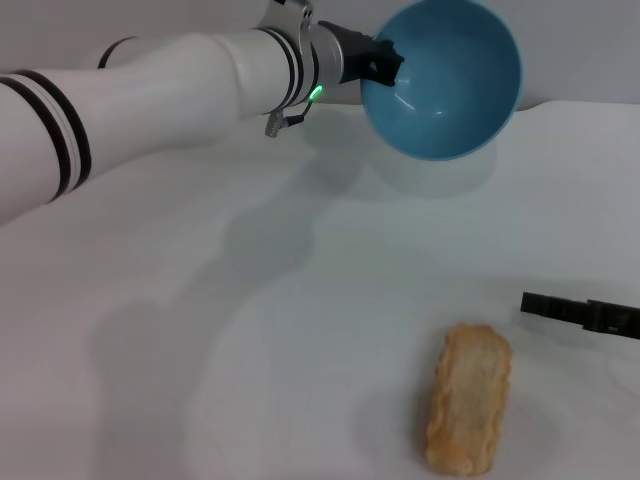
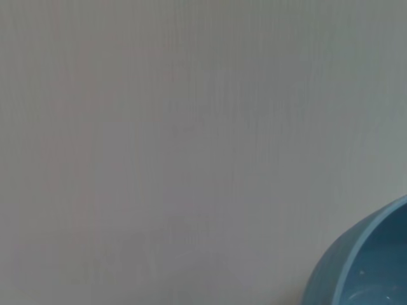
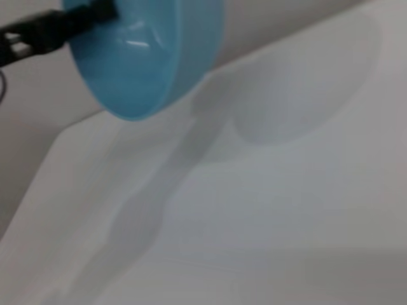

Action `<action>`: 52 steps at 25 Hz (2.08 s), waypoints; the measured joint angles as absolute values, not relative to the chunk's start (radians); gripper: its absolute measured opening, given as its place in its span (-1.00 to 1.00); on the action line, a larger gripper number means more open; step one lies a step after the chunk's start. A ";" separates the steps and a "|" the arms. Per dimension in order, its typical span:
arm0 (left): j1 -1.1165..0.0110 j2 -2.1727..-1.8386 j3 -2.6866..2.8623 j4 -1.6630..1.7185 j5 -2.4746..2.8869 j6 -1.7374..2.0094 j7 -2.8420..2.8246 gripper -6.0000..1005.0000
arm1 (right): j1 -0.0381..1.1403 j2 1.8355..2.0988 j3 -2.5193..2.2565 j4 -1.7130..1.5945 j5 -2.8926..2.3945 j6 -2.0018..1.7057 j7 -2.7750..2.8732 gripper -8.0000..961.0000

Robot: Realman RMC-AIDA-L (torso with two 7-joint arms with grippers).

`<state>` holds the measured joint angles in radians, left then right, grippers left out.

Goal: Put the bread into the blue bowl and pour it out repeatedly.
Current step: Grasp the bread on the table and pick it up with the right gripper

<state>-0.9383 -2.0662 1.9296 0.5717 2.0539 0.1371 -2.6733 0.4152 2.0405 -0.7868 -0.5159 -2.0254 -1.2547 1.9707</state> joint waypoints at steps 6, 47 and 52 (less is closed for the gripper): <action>-0.933 -2.067 1.930 0.573 2.054 0.134 -2.674 -0.99 | 0.427 2.039 -0.803 -0.508 -2.057 -1.247 2.018 0.41; -0.914 -2.068 1.939 0.581 2.057 0.136 -2.663 -0.99 | 0.581 2.071 -0.910 -0.360 -2.126 -1.183 2.067 0.36; -0.914 -2.068 1.939 0.581 2.056 0.133 -2.663 -0.99 | 0.578 2.072 -0.906 -0.378 -2.120 -1.183 2.062 0.06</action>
